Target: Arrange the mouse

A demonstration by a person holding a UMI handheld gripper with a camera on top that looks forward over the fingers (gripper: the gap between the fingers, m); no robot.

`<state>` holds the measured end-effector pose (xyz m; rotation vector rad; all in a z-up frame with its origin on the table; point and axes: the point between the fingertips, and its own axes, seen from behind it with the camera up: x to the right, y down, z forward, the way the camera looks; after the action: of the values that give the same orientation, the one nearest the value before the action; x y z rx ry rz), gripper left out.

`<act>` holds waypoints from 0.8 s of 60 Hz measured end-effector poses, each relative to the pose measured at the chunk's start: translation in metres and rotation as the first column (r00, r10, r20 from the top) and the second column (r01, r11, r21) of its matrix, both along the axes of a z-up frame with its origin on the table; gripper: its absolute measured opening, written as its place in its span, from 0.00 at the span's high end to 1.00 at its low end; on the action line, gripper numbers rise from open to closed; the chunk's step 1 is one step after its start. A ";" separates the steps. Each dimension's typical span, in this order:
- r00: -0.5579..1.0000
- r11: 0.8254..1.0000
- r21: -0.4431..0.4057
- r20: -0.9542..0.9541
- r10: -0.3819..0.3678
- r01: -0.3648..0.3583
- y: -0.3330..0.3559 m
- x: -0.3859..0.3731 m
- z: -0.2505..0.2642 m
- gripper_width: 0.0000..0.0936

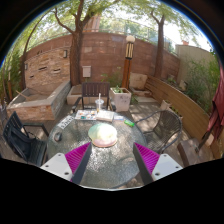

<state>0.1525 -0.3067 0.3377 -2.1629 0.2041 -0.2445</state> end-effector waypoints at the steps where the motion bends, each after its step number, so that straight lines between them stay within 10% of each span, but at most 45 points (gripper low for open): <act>1: 1.000 1.000 -0.002 0.003 -0.002 0.002 0.000 0.001 -0.001 0.09; 30: 0.984 0.961 -0.221 -0.103 0.144 -0.164 -0.006 -0.107 -0.217 0.09; 48: 0.950 0.953 -0.137 -0.198 0.241 -0.270 0.183 -0.278 -0.287 0.09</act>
<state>-0.1254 -0.1240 0.0511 -2.3470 0.0020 0.0868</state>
